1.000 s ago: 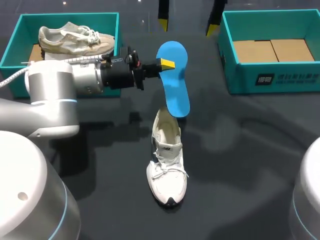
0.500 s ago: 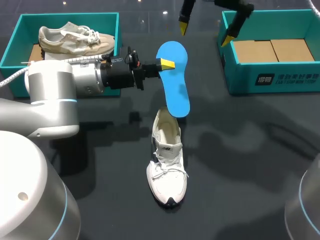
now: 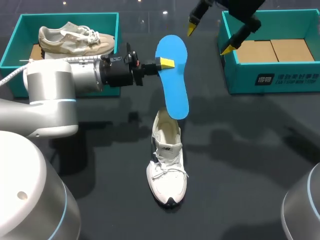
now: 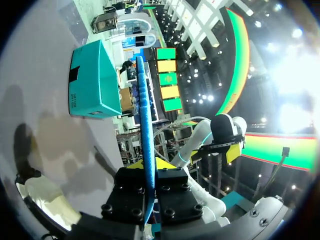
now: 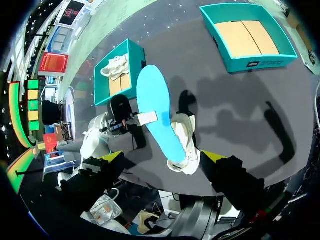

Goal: Take the shoe out of the shoebox, open the shoe tongue, remove and reinsert the insole, then place the shoe into the shoebox

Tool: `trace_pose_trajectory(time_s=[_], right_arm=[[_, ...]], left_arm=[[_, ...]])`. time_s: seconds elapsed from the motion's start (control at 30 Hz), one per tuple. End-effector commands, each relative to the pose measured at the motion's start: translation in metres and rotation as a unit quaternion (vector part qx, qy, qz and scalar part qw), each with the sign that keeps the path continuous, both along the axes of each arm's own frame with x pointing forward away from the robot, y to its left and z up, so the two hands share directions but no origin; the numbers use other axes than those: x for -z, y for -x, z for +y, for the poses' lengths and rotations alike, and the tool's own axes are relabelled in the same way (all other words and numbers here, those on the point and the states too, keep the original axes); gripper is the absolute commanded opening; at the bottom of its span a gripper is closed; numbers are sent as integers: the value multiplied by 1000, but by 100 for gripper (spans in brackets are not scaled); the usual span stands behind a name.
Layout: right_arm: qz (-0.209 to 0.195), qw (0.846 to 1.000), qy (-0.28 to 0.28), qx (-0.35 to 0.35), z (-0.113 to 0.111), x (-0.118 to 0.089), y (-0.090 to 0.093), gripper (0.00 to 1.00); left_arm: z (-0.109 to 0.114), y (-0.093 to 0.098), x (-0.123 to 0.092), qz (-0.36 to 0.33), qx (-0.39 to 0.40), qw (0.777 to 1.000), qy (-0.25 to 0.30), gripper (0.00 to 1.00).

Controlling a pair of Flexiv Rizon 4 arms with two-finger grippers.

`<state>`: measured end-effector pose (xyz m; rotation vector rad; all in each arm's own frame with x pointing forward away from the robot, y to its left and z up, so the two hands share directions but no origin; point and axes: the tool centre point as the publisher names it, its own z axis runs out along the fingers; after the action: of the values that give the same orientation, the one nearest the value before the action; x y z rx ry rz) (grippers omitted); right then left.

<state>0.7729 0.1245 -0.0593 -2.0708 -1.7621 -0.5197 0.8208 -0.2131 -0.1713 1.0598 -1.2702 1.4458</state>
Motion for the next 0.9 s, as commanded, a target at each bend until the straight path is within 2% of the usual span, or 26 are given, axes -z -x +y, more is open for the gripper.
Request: trace_pose_trajectory(time_s=[0.03,0.33,0.57,0.7,0.77,0.9], right_arm=[[-15,993,-121,4,-4,7,0,100],[-11,984,-175,7,-8,15,-1,100],[-30,970,-240,10,-14,29,1,100],[-42,961,-273,10,-15,36,1,100],[-47,957,-285,11,-16,38,0,100],[-60,949,-311,9,-16,40,0,100]], left_arm=[[8,5,-7,-76,-25,997,-16,0],[20,3,-16,-150,-38,988,-12,0],[26,0,-28,-200,-41,979,10,0],[27,-2,-36,-262,-43,964,8,0],[26,-1,-39,-305,-47,951,-3,0],[32,-5,-48,-375,-40,926,8,0]])
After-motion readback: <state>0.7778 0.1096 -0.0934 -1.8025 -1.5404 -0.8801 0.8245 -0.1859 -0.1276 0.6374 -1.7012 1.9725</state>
